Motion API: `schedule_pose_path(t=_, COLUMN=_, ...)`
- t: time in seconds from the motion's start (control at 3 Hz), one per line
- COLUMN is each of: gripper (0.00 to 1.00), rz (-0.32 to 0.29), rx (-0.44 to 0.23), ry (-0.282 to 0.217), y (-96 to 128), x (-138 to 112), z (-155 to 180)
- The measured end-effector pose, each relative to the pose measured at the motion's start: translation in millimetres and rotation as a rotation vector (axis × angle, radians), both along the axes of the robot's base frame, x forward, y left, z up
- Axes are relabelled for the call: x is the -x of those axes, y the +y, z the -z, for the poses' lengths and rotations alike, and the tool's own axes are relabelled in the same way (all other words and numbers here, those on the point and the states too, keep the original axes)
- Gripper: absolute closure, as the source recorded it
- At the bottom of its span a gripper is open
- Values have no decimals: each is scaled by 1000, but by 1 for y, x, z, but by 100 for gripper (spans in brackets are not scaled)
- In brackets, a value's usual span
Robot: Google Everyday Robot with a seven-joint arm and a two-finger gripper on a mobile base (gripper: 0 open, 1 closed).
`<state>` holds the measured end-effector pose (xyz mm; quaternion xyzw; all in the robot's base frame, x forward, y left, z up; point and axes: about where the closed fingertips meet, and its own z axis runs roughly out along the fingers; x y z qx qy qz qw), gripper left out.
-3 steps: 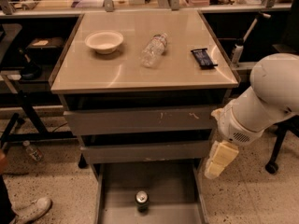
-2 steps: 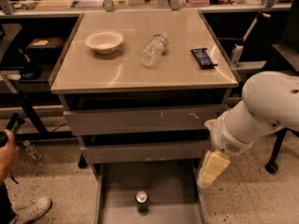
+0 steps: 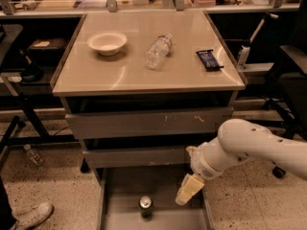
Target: Pick green can from bottom drawer and place on counter
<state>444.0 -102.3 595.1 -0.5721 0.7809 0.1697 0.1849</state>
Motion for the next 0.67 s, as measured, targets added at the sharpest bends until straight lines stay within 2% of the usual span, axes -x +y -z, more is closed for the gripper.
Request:
schedule_pose_path(t=0.33, gripper=0, rz=0, rx=0, ry=0, y=0, x=0, z=0)
schedule_pose_path(t=0.67, gripper=0, rz=-16, rx=-17, ry=26, y=4, x=2, z=22)
